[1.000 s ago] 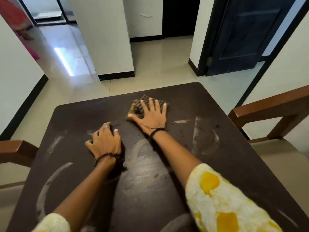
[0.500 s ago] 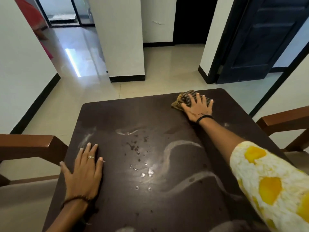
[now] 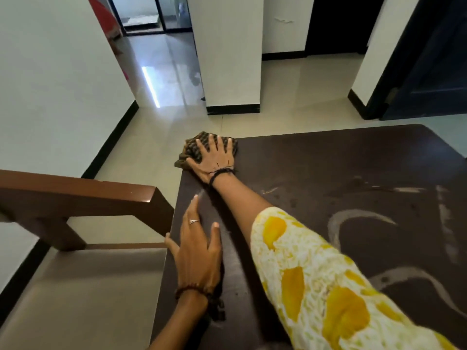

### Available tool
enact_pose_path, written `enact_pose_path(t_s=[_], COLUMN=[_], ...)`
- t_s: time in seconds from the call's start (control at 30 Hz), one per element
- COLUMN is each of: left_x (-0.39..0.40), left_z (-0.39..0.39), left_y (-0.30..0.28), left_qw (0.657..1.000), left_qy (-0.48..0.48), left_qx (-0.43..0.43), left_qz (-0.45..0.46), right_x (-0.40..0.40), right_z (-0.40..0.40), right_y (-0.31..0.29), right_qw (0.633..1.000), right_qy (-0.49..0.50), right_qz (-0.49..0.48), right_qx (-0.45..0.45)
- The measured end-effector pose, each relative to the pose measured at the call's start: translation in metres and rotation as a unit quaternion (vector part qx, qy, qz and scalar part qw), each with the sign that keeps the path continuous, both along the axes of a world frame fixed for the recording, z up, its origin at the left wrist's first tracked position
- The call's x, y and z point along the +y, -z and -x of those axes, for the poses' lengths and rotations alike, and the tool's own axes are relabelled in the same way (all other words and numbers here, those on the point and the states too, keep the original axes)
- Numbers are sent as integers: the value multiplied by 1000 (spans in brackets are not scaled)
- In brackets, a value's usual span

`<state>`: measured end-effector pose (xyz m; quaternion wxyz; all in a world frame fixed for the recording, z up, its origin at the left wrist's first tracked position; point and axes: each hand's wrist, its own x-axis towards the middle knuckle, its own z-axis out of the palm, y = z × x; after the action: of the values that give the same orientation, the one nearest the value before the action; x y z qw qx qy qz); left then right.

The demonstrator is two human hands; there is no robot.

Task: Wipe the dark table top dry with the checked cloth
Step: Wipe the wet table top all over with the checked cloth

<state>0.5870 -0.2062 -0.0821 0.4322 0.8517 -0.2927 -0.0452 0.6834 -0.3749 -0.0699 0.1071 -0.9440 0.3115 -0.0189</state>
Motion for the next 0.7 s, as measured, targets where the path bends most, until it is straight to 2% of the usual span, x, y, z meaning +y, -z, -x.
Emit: enact_pose_path(t_s=[0.1, 0.27, 0.37, 0.5, 0.63, 0.7], left_x=[5, 9, 11, 6, -1, 0], left_z=[-2, -5, -6, -5, -8, -11], left_y=[-3, -9, -11, -12, -8, -5], left_qw=[978, 944, 931, 934, 936, 933], left_qy=[-50, -149, -176, -201, -237, -246], left_qx=[86, 120, 132, 132, 125, 127], left_qz=[181, 269, 292, 263, 230, 231], right_x=[23, 60, 81, 75, 49, 55], right_z=[3, 54, 78, 80, 60, 65], right_y=[1, 9, 15, 16, 1, 3], right_qw=[998, 986, 980, 980, 990, 991], right_qy=[-61, -159, -185, -188, -141, -130], right_qz=[4, 18, 6, 25, 27, 16], right_qx=[-7, -54, -75, -57, -15, -25])
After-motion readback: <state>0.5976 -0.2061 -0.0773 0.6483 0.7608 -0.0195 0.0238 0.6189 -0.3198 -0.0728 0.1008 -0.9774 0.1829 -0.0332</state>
